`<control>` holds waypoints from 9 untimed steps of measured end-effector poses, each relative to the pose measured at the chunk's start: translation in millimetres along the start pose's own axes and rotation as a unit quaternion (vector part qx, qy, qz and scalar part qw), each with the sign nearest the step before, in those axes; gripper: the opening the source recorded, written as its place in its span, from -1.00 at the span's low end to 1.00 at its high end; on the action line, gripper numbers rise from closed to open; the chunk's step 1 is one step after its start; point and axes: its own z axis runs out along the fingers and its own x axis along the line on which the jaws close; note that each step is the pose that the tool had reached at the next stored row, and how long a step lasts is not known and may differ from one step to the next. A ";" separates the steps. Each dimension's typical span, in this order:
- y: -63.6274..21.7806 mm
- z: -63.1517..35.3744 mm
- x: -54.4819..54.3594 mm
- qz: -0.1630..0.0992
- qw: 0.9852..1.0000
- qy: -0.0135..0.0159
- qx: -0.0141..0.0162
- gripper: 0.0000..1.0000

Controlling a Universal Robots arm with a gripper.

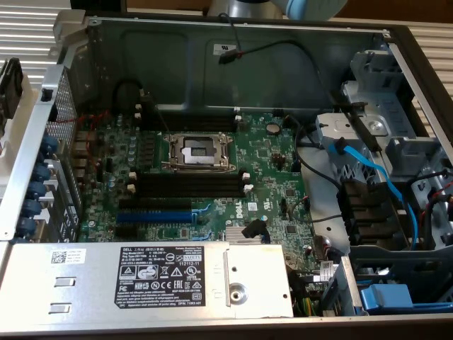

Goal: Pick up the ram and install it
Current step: 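Pick up the ram and move it above insertion slot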

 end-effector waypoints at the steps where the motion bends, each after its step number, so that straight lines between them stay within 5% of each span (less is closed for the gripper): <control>1: 0.0 -2.6 -0.2 0.000 1.000 0.000 0.000 -0.76; 9: -0.1 -25.0 -2.0 0.000 1.000 0.000 -0.001 -0.76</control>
